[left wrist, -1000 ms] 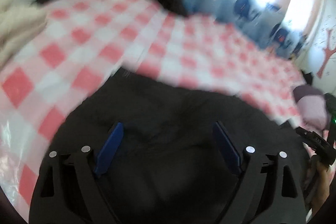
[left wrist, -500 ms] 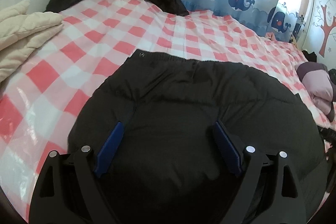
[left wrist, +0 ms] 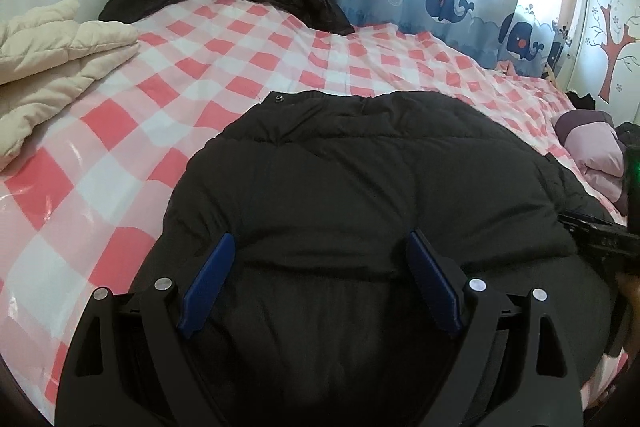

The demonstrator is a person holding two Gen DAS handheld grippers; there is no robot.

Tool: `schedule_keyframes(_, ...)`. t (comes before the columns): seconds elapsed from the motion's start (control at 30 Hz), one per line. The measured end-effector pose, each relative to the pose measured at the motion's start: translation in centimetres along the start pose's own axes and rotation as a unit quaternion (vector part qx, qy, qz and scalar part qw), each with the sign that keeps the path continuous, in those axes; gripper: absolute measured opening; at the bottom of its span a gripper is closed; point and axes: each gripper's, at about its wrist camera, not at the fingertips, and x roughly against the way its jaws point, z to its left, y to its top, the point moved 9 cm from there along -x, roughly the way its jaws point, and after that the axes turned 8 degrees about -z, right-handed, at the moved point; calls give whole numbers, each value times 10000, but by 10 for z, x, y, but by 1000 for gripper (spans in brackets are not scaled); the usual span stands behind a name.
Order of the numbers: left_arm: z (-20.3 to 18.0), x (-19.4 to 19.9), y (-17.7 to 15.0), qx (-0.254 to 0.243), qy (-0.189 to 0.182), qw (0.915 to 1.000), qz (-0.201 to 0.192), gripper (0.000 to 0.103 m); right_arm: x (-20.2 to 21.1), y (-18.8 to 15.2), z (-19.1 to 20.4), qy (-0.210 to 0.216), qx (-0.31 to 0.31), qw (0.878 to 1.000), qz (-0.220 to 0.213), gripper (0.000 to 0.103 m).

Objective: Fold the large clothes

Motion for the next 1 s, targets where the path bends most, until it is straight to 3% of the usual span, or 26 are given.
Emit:
schedule_keyframes(0.17,0,15,-1,-61,-44,10000,21,83,24,-1,7,-63,-74,9996,281,96)
schedule_keyframes(0.4,-3,38,-5,-109,-141,9998,-5,83,92,-18,71,477,908,9947,47,96)
schedule_keyframes(0.47,-1,41,-7,-97,-188,9998,53,83,99,-28,96,557,1539,9865,104,96)
schedule_keyframes(0.6,11,45,-14,399,-488,9974,361,84,97,-63,144,633,2994,9515,329,96)
schedule_keyframes(0.7,26,55,-12,483,-242,9980,316,84,78,-82,152,394,3536,9329,556,96)
schedule_keyframes(0.77,30,68,-6,118,55,9998,116,84,68,-83,150,354,3454,9356,636,96)
schedule_keyframes(0.87,24,86,0,-315,138,9993,-111,85,71,-72,141,747,2495,9630,688,96)
schedule_keyframes(0.93,20,93,3,-508,131,9984,-219,87,78,-59,135,979,1962,9740,565,96)
schedule_keyframes(1.0,18,94,2,-570,100,9981,-214,88,79,-32,126,852,1508,9845,279,96)
